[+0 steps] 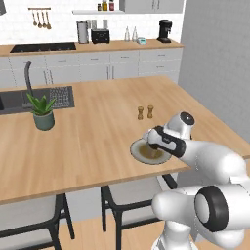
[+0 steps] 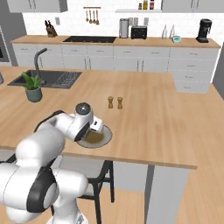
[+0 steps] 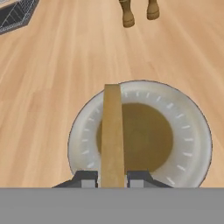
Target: Start the toaster. Once the lever pops up, take the bread to the plate on the dining counter.
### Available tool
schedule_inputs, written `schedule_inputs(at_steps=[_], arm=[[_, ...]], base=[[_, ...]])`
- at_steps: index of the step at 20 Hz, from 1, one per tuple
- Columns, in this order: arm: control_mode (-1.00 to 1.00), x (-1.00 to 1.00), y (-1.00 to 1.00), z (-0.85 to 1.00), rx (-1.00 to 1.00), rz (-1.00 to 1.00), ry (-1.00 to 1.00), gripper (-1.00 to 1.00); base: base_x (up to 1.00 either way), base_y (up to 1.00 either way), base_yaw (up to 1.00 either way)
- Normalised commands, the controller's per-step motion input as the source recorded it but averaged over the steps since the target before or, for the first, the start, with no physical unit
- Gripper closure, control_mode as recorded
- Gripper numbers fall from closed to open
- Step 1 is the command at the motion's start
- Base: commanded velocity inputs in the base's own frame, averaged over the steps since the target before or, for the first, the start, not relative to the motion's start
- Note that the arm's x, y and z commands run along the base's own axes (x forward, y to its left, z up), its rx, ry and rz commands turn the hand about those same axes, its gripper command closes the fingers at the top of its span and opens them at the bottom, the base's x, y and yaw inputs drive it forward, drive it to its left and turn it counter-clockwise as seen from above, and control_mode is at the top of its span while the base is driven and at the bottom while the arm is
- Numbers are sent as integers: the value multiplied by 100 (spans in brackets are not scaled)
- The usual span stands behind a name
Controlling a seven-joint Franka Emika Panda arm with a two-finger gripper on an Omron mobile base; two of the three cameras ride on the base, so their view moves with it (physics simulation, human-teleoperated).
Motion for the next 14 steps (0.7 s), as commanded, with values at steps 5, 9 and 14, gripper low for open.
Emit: schedule_inputs(at_steps=[5, 9, 14], arm=[[-100, 26, 0, -15, 0, 0, 0, 100], [-100, 5, 0, -37, 0, 0, 0, 100], [-100, 4, 0, -39, 0, 0, 0, 100]], base=[[0, 0, 0], [0, 0, 0], [0, 0, 0]])
